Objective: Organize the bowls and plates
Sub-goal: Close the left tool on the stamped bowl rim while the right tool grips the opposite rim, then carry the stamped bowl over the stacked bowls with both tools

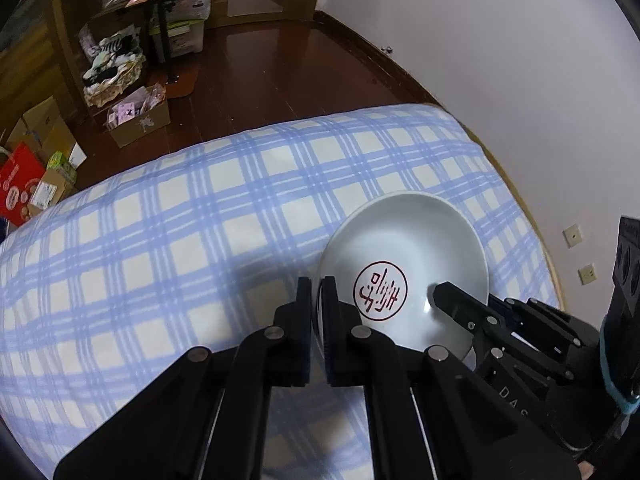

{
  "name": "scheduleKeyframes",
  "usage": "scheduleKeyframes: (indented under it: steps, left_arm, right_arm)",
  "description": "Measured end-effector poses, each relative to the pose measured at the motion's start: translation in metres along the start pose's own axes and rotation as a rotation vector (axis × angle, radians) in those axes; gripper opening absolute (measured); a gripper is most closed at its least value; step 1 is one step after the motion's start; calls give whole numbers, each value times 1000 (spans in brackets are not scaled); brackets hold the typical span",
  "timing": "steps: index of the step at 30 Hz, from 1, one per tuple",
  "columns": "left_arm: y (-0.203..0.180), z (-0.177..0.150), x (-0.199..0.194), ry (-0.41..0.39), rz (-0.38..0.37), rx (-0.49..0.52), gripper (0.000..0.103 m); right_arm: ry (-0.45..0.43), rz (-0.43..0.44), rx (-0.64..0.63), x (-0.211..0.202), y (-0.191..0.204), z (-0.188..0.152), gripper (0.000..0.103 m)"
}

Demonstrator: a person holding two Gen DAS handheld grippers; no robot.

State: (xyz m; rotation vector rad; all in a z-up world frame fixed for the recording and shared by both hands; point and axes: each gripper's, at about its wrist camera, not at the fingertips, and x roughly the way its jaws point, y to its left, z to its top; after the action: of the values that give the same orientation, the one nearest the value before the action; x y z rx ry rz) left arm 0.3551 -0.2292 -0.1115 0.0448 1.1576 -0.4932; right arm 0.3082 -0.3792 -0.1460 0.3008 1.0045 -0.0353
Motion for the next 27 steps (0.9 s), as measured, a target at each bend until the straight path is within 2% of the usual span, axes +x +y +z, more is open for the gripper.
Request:
scheduleKeyframes:
  steps: [10,15,27]
  left_arm:
    - [-1,-24,-65,-81,1,-8,6]
    - [4,-41,-96,-107,27,-19,6]
    - [33,-106,-156,-134,73,-97,7]
  right_arm:
    - [-62,17,-43,-61,28,-10,12]
    - [-80,37,-68,-84,48,-22,12]
    - [-91,94,-144,-120,100,-70,12]
